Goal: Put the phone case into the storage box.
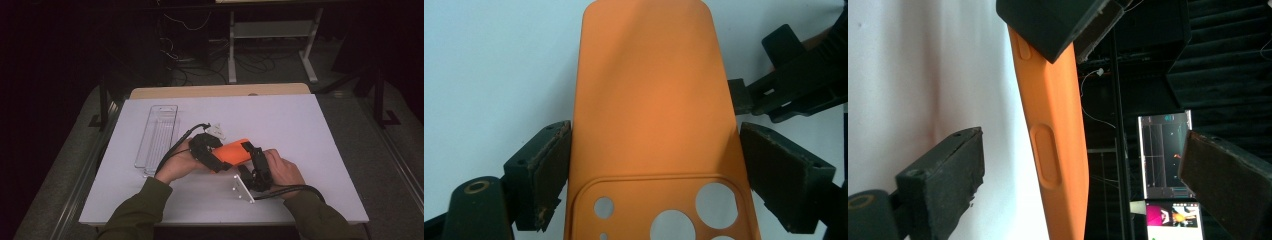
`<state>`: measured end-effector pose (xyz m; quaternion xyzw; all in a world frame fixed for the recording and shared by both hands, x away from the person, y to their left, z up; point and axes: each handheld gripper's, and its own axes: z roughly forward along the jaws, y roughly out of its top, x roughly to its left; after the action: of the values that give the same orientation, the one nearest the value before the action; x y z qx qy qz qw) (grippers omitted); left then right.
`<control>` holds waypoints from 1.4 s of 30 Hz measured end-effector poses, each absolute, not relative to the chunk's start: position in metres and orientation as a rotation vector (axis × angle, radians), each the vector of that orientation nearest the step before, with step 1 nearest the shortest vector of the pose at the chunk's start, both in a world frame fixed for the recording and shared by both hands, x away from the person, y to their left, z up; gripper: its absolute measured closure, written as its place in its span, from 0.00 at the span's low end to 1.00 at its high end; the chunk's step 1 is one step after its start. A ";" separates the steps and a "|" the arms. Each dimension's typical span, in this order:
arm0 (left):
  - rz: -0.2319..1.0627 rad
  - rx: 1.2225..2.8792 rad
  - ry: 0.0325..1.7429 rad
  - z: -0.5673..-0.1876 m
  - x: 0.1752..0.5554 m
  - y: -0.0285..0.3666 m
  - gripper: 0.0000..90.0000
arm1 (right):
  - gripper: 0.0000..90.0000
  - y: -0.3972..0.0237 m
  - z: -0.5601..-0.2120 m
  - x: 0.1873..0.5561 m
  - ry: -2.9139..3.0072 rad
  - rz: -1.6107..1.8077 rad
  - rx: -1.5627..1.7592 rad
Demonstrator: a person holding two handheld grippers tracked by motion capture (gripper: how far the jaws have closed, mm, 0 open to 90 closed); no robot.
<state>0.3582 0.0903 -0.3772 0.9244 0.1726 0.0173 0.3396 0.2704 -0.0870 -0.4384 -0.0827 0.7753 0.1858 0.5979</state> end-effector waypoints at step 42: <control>0.035 2.406 0.433 -0.378 0.357 0.089 0.17 | 0.67 -0.082 -0.442 0.259 1.817 0.353 -0.272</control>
<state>0.3571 0.0894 -0.3784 0.9250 0.1665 0.0134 0.3413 0.2592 -0.0816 -0.4415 -0.1168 0.7816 0.1519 0.5937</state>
